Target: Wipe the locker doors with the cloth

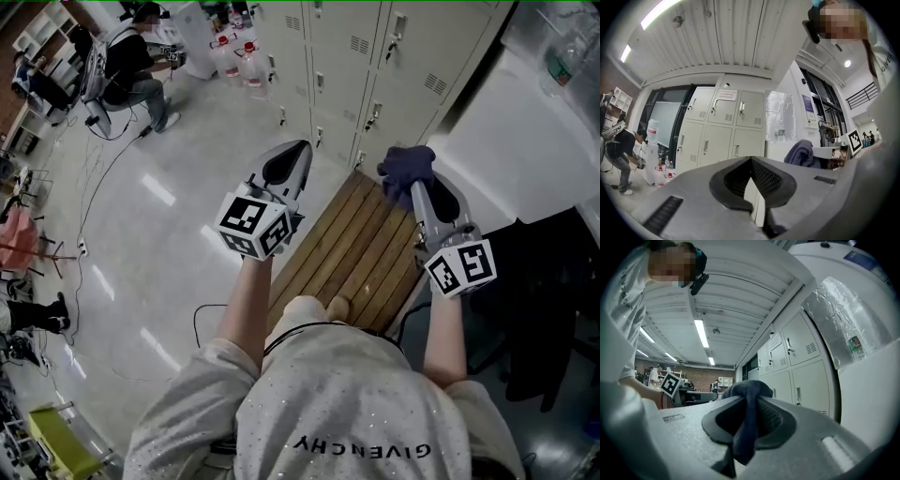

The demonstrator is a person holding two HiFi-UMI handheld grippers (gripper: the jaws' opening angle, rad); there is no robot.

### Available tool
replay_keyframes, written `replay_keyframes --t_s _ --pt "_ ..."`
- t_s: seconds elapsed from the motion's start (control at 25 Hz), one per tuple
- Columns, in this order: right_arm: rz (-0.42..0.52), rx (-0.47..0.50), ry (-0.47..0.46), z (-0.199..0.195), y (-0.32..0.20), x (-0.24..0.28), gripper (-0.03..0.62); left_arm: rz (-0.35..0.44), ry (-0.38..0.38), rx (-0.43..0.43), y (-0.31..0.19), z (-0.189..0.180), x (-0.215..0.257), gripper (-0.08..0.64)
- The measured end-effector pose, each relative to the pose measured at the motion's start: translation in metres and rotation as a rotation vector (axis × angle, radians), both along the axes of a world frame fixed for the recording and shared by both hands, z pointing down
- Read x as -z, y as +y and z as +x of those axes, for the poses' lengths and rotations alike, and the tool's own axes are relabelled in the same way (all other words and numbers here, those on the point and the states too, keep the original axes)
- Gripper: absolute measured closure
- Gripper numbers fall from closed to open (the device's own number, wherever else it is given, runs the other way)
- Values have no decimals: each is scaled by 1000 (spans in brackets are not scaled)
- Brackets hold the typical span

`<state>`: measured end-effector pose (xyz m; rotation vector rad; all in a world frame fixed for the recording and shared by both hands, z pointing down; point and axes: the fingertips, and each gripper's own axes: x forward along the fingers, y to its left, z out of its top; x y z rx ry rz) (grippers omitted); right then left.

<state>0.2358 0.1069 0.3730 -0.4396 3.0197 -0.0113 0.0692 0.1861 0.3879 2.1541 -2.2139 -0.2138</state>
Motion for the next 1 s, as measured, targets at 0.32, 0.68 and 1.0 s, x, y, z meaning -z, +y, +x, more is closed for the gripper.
replay_keyframes --t_s 0.32,0.68,1.0 --pt "-9 -15 -19 -39 -50 -6 541 -9 11 17 -42 -49 -15 561" --pt "56 -131 -87 -109 -124 -46 540 41 -38 -143 -143 -116 -52 561" --pt "58 -220 -117 -176 -155 -40 540 5 -29 -191 -182 -188 -54 561"
